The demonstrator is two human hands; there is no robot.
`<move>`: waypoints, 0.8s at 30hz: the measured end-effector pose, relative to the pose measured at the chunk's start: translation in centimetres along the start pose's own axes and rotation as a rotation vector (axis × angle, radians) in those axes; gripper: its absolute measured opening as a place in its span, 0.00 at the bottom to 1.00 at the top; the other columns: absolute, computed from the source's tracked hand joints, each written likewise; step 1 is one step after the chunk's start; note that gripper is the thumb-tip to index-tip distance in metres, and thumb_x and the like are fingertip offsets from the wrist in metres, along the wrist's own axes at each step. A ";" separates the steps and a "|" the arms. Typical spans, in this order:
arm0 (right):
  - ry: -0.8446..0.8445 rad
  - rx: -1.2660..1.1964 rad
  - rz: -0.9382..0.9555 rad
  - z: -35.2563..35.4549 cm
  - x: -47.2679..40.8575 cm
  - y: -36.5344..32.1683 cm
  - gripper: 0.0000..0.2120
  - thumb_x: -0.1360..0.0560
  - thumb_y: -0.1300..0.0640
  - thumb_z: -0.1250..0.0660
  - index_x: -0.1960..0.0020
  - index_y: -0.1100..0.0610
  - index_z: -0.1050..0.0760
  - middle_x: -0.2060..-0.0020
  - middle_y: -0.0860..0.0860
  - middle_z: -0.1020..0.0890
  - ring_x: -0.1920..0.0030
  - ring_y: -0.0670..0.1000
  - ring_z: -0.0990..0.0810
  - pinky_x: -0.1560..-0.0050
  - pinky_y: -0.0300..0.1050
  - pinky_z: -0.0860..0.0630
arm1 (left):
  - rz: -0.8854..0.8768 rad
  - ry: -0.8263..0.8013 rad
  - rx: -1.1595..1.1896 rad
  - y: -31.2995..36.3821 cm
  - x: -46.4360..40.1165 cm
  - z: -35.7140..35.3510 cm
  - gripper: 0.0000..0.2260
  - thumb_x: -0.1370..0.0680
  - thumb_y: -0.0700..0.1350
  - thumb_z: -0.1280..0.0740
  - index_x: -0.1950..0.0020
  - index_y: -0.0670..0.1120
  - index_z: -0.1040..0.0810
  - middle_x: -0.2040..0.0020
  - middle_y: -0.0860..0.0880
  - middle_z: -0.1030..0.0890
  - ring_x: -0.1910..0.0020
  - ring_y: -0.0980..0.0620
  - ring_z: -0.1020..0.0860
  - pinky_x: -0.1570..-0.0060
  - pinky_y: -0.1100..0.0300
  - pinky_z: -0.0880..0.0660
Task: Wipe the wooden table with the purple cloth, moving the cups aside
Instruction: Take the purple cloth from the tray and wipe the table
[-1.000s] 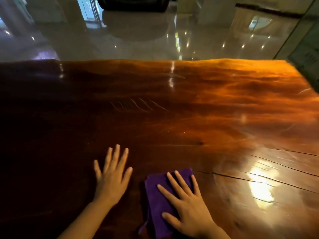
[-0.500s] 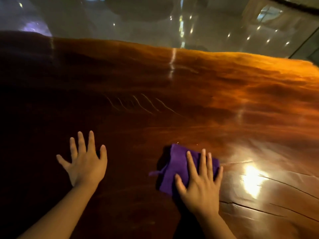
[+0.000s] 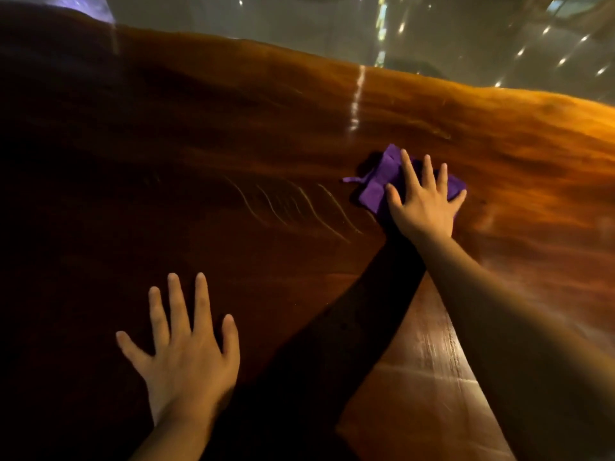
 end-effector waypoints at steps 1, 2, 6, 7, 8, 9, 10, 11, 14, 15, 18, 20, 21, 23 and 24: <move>-0.023 0.011 0.010 -0.3 -0.9 -0.3 0.28 0.25 0.36 0.51 0.28 0.37 0.53 0.24 0.52 0.50 0.25 0.58 0.57 0.32 0.73 0.59 | 0.000 0.000 -0.002 0.0 0.0 0.1 0.28 0.27 0.60 0.63 0.30 0.55 0.67 0.28 0.49 0.66 0.27 0.48 0.64 0.33 0.33 0.53; -0.050 0.027 0.017 -0.5 -1.4 -0.5 0.27 0.26 0.35 0.52 0.28 0.37 0.51 0.24 0.51 0.49 0.25 0.58 0.57 0.32 0.73 0.59 | -0.002 0.001 -0.008 0.1 0.0 0.1 0.28 0.27 0.60 0.64 0.30 0.55 0.67 0.28 0.49 0.66 0.27 0.48 0.64 0.33 0.33 0.54; -0.119 0.027 0.045 -0.7 0.0 -1.4 0.25 0.25 0.36 0.50 0.29 0.39 0.46 0.24 0.49 0.48 0.25 0.57 0.57 0.32 0.73 0.58 | -0.009 0.030 -0.002 0.3 0.4 0.5 0.27 0.25 0.59 0.60 0.30 0.55 0.67 0.25 0.47 0.62 0.26 0.46 0.62 0.33 0.33 0.53; -0.121 0.014 0.070 -0.7 1.0 -2.1 0.25 0.25 0.38 0.48 0.29 0.39 0.45 0.24 0.48 0.48 0.25 0.56 0.57 0.33 0.73 0.58 | -0.014 0.043 0.005 0.3 0.5 0.6 0.27 0.25 0.59 0.59 0.30 0.55 0.66 0.24 0.47 0.60 0.26 0.46 0.62 0.33 0.33 0.53; -0.123 0.000 0.106 -0.7 2.3 -3.1 0.25 0.24 0.39 0.47 0.29 0.40 0.44 0.24 0.48 0.47 0.25 0.56 0.57 0.33 0.73 0.58 | -0.018 0.053 0.010 0.3 0.6 0.7 0.27 0.25 0.59 0.58 0.29 0.55 0.65 0.24 0.46 0.59 0.26 0.46 0.61 0.33 0.32 0.53; -0.125 -0.013 0.149 -0.8 3.6 -4.2 0.25 0.24 0.39 0.47 0.29 0.40 0.43 0.24 0.48 0.47 0.25 0.56 0.57 0.33 0.74 0.58 | -0.022 0.062 0.011 0.3 0.6 0.7 0.27 0.24 0.59 0.58 0.29 0.55 0.65 0.24 0.46 0.58 0.26 0.46 0.60 0.33 0.32 0.53; -0.126 -0.024 0.189 -0.9 5.0 -5.3 0.25 0.25 0.39 0.46 0.29 0.40 0.43 0.24 0.48 0.46 0.25 0.57 0.57 0.33 0.74 0.58 | -0.025 0.068 0.009 0.2 0.6 0.7 0.27 0.24 0.59 0.57 0.28 0.55 0.64 0.23 0.46 0.57 0.25 0.45 0.60 0.33 0.32 0.53; -0.127 -0.031 0.224 -1.0 6.5 -6.4 0.25 0.25 0.40 0.46 0.29 0.40 0.43 0.24 0.48 0.46 0.25 0.57 0.57 0.34 0.74 0.58 | -0.029 0.074 0.007 0.3 0.6 0.7 0.28 0.24 0.59 0.57 0.27 0.54 0.63 0.23 0.46 0.57 0.25 0.45 0.60 0.33 0.32 0.53; -0.139 -0.032 0.316 -1.2 11.0 -8.9 0.25 0.25 0.39 0.46 0.29 0.39 0.43 0.24 0.48 0.47 0.25 0.58 0.58 0.34 0.74 0.59 | -0.027 0.094 0.003 0.3 0.6 0.9 0.28 0.23 0.58 0.56 0.26 0.54 0.60 0.23 0.46 0.56 0.25 0.45 0.58 0.33 0.32 0.52; -0.144 -0.023 0.347 -1.3 12.6 -9.5 0.25 0.25 0.39 0.47 0.29 0.39 0.44 0.24 0.48 0.48 0.25 0.58 0.59 0.35 0.74 0.59 | -0.024 0.101 -0.002 0.4 0.6 1.0 0.27 0.23 0.58 0.55 0.26 0.54 0.59 0.23 0.46 0.55 0.25 0.45 0.58 0.32 0.32 0.52; -0.166 -0.007 0.453 -1.3 17.7 -10.9 0.25 0.25 0.38 0.50 0.28 0.39 0.46 0.24 0.49 0.48 0.25 0.58 0.59 0.35 0.74 0.62 | -0.022 0.117 -0.008 0.3 0.6 0.9 0.27 0.23 0.58 0.56 0.26 0.54 0.59 0.23 0.47 0.55 0.25 0.46 0.58 0.32 0.32 0.52; -0.193 -0.006 0.513 -1.0 20.6 -11.1 0.25 0.25 0.37 0.51 0.28 0.39 0.46 0.24 0.49 0.48 0.25 0.58 0.60 0.34 0.73 0.63 | -0.021 0.125 0.007 0.3 0.5 1.0 0.27 0.23 0.58 0.55 0.26 0.54 0.58 0.23 0.47 0.55 0.25 0.46 0.58 0.32 0.32 0.52; -0.205 -0.001 0.542 -0.9 21.9 -10.9 0.26 0.25 0.36 0.52 0.28 0.38 0.47 0.24 0.48 0.48 0.25 0.58 0.60 0.34 0.73 0.63 | -0.020 0.132 0.013 0.3 0.5 1.0 0.27 0.23 0.58 0.55 0.26 0.54 0.58 0.23 0.47 0.55 0.25 0.46 0.58 0.32 0.33 0.53; -0.206 0.012 0.565 -0.4 23.9 -9.5 0.26 0.26 0.34 0.52 0.29 0.37 0.46 0.24 0.48 0.46 0.25 0.57 0.58 0.33 0.74 0.61 | -0.024 0.142 0.017 0.2 0.5 1.0 0.27 0.23 0.58 0.55 0.26 0.54 0.57 0.23 0.47 0.55 0.25 0.47 0.58 0.31 0.33 0.53; -0.193 0.017 0.537 -0.2 24.6 -8.3 0.27 0.26 0.34 0.51 0.29 0.37 0.45 0.24 0.48 0.45 0.25 0.57 0.57 0.34 0.75 0.57 | -0.029 0.144 0.021 0.2 0.5 1.1 0.26 0.23 0.58 0.55 0.26 0.54 0.57 0.23 0.47 0.55 0.25 0.47 0.58 0.31 0.33 0.53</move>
Point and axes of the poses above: each hand's wrist, its own x-axis away from the middle knuckle, its own z-axis out of the back of the hand, y = z × x, the point moved 9 cm from there along -x, towards the middle knuckle
